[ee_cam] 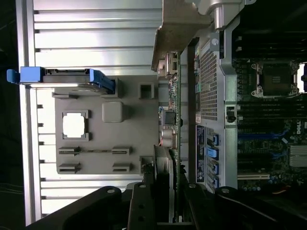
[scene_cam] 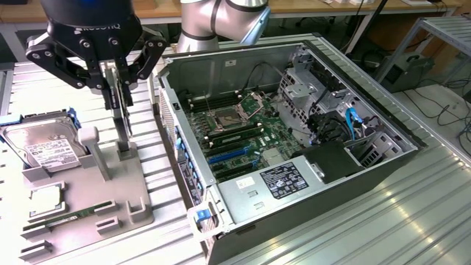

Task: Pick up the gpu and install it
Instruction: 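Pick up the gpu and move the gpu toward the slot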

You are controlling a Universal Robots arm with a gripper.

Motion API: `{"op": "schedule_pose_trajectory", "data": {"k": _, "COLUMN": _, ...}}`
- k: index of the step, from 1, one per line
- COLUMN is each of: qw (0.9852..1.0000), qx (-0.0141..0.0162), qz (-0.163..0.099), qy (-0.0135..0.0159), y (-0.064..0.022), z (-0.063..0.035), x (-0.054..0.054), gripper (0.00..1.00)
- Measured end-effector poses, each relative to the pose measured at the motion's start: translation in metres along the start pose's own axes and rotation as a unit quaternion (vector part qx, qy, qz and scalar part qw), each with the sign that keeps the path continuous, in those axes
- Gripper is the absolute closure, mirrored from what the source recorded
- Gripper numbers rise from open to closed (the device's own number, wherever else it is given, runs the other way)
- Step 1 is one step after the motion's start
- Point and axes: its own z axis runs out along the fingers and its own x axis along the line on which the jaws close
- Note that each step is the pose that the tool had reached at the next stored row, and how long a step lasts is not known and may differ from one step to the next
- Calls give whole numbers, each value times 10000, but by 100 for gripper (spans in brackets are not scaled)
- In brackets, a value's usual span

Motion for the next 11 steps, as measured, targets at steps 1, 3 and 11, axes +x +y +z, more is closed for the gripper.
{"op": "schedule_pose_trajectory", "data": {"k": 1, "qw": 10000, "qx": 0, "qz": 0, "qy": 0, "y": 0, "z": 0, "x": -6, "gripper": 73}}
{"op": "schedule_pose_trajectory", "data": {"k": 3, "qw": 10000, "qx": 1, "qz": 0, "qy": 0, "y": 0, "z": 1, "x": -21, "gripper": 73}}
{"op": "schedule_pose_trajectory", "data": {"k": 11, "qw": 10000, "qx": 2, "qz": 0, "qy": 0, "y": 1, "z": 1, "x": -61, "gripper": 73}}
